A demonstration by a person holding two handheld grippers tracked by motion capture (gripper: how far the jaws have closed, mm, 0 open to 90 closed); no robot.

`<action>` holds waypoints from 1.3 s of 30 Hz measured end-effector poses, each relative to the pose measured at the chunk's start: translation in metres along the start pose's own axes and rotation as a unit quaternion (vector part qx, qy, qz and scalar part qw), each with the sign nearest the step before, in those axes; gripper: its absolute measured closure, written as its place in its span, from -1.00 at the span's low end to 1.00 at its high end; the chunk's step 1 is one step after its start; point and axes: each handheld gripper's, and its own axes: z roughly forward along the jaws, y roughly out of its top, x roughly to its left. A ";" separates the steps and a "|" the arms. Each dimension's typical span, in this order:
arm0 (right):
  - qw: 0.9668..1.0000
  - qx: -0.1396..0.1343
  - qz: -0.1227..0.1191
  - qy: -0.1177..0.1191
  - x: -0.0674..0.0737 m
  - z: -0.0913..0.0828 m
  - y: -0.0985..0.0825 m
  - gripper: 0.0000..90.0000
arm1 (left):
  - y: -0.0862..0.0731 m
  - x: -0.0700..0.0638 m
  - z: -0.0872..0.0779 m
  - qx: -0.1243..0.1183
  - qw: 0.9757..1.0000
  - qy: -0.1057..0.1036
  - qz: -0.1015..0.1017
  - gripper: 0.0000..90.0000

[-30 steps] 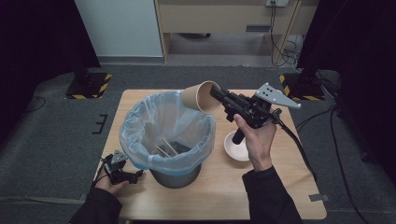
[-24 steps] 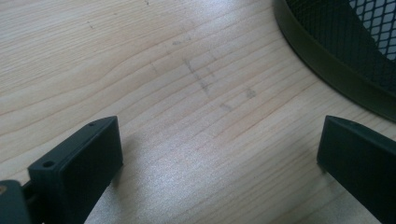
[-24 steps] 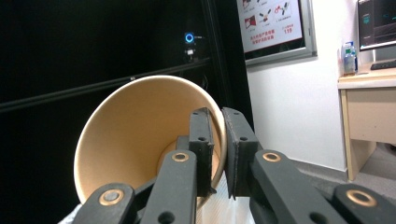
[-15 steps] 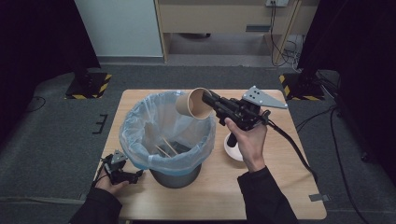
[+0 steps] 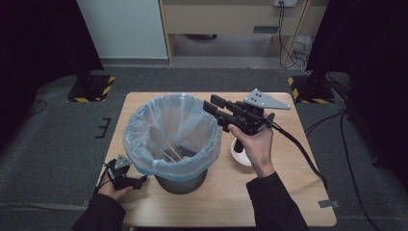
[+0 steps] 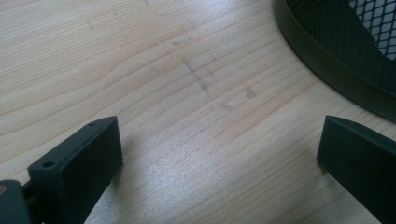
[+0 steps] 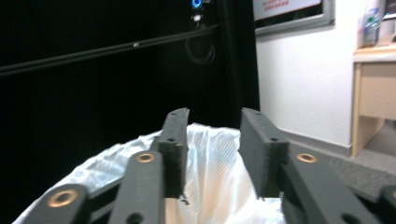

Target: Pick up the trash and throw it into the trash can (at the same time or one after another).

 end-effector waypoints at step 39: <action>0.986 0.000 -0.007 -0.167 -0.070 -0.103 -0.033 -0.16 | 0.000 0.000 0.000 0.000 1.000 0.000 0.000 -1.00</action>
